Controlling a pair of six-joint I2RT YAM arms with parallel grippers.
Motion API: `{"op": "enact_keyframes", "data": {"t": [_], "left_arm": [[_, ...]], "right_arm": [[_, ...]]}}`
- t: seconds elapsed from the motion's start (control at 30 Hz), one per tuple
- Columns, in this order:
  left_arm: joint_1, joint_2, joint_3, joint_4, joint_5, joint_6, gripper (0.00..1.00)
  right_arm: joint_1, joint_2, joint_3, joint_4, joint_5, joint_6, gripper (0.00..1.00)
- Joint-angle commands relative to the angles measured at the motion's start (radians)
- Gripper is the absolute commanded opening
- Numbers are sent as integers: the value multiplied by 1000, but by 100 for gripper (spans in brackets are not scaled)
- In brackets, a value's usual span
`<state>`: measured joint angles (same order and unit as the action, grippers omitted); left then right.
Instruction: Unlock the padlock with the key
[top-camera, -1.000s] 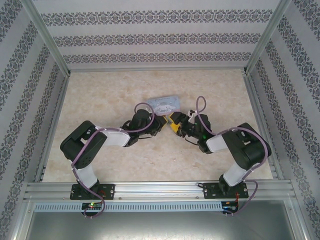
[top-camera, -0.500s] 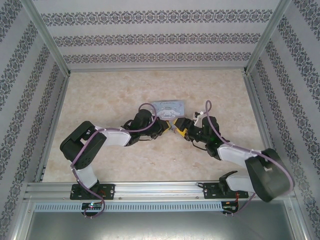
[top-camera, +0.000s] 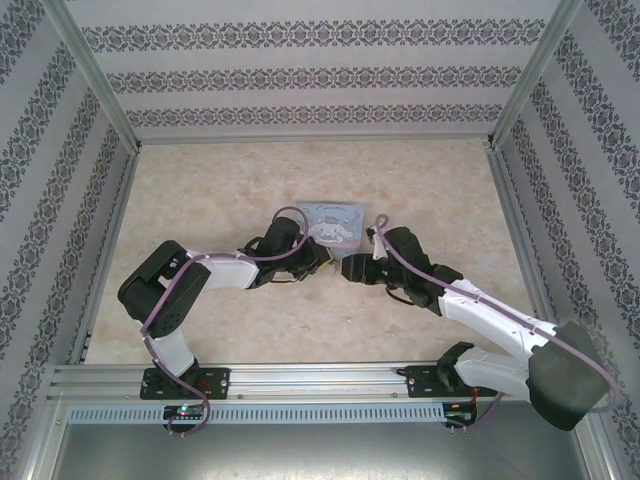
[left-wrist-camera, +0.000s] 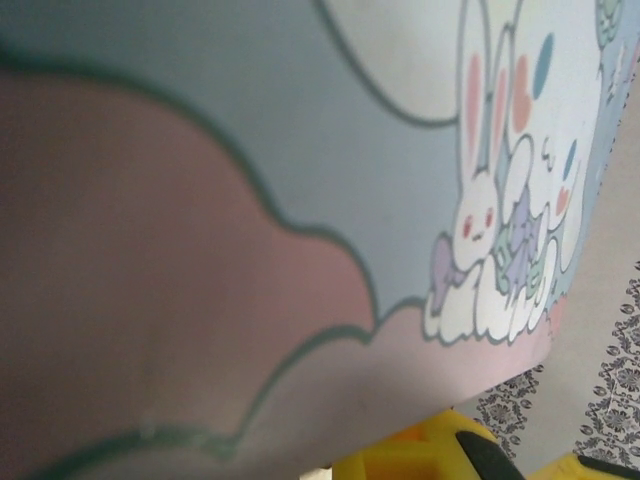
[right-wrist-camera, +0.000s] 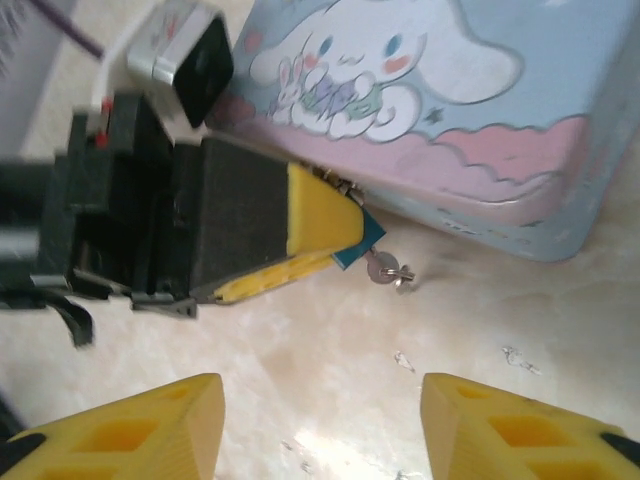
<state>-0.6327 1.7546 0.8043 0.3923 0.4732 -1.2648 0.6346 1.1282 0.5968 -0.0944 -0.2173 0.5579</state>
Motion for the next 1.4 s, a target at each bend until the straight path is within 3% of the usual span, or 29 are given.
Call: {"op": "enact_keyframes", "data": {"t": [0.0,0.17,0.43,0.9,1.37], "left_arm": [[7,-38,39,-37,51,20,0],[9,-46,50,-56,65,27,0],[9,-47,56,-61,78,30,0],[10,-43,63,-60,84,28,0],[9,-46,56,-52,88,22,0]], "right_arm": [[61,52,42,-75,142,-166,53],[141,143,75,-47,238,-264,52],[163,239,111,-18,329,-317,50],[164,342,170,7,326,-326,46],[135,400,190,27,303,-318,33]]}}
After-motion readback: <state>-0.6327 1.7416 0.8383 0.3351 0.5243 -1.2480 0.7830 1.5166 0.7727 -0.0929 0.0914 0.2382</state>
